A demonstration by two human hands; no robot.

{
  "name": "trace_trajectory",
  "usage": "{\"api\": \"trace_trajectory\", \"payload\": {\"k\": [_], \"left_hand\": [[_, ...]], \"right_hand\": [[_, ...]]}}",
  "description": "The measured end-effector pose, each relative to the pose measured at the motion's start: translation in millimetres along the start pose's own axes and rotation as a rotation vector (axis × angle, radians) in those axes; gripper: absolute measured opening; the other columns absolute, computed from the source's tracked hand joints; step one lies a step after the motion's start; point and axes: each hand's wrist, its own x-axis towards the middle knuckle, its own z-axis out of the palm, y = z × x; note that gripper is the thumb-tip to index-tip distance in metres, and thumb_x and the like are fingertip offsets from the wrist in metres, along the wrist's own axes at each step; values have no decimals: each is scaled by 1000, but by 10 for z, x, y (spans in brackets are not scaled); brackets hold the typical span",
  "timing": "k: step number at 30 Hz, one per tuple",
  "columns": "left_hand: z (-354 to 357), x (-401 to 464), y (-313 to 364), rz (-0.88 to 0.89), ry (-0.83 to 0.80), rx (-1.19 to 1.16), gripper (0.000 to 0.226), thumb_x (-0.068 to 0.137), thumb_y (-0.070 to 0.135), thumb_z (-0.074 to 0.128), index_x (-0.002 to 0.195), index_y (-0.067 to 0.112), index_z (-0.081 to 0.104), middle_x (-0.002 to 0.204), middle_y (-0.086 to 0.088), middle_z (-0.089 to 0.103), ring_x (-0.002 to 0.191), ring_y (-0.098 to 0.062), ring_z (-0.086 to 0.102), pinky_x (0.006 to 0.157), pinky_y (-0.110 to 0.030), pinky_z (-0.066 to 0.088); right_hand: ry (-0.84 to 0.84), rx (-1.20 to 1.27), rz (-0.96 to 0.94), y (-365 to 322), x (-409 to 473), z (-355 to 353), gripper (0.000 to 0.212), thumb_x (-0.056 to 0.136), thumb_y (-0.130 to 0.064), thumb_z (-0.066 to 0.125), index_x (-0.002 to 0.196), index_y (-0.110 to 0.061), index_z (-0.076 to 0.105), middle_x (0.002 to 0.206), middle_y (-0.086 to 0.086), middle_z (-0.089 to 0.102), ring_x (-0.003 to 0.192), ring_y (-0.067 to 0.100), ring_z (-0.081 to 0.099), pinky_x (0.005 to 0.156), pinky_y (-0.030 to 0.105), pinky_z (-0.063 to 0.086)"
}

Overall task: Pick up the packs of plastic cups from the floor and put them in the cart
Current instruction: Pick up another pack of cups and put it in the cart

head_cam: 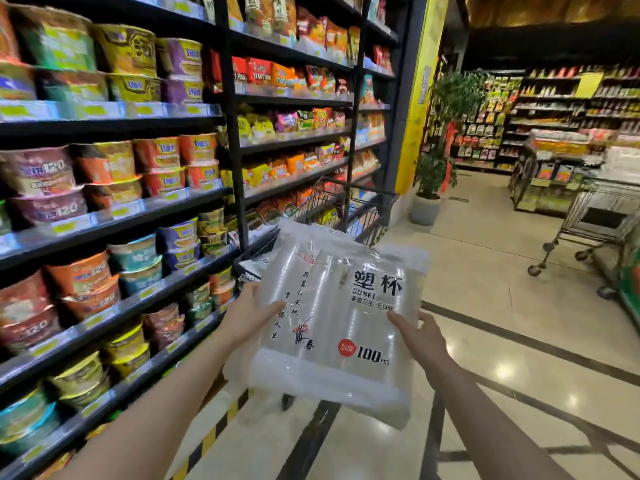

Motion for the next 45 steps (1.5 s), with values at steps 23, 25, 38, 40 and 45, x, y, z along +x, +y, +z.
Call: {"api": "trace_trajectory", "payload": {"k": [23,25,38,40,45], "left_hand": [[67,5657,-735,-156,27,386,56,86,32,61,128,-1,44,132,-19,50,119,-32,49,91,-35,38],[155,6145,-879,-207,-20,446,57,87,34,60,128,-3,44,134,-20,49,122,-34,48,97,-38,38],[766,8086,-1940,-334,-643,841,67,89,46,50,136,2,32,132,-17,53,120,-29,53,91,-31,42],[808,8194,-2014,-304,-734,899,72,91,44,49,141,-1,24,142,-18,44,127,-30,47,98,-31,41],[842,8402,-2059,-220,-854,980,78,91,49,46,142,-3,20,145,-18,39,130,-30,44,101,-31,39]], "right_hand": [[-196,51,243,-842,5073,3011,92,87,-44,59,151,-7,4,156,12,21,139,34,31,112,44,34],[-234,53,323,-762,5494,3269,88,87,-40,59,149,-2,10,153,14,27,136,35,36,111,42,36],[-206,-78,728,-177,6562,4246,95,90,-52,48,146,10,3,153,25,20,137,39,33,110,45,37],[-185,-65,747,-110,6496,4336,100,86,-55,52,147,7,3,154,23,19,136,39,34,110,47,38],[-111,5,786,-71,6422,4436,96,87,-50,54,150,-4,-2,156,18,14,137,40,31,108,53,37]]}}
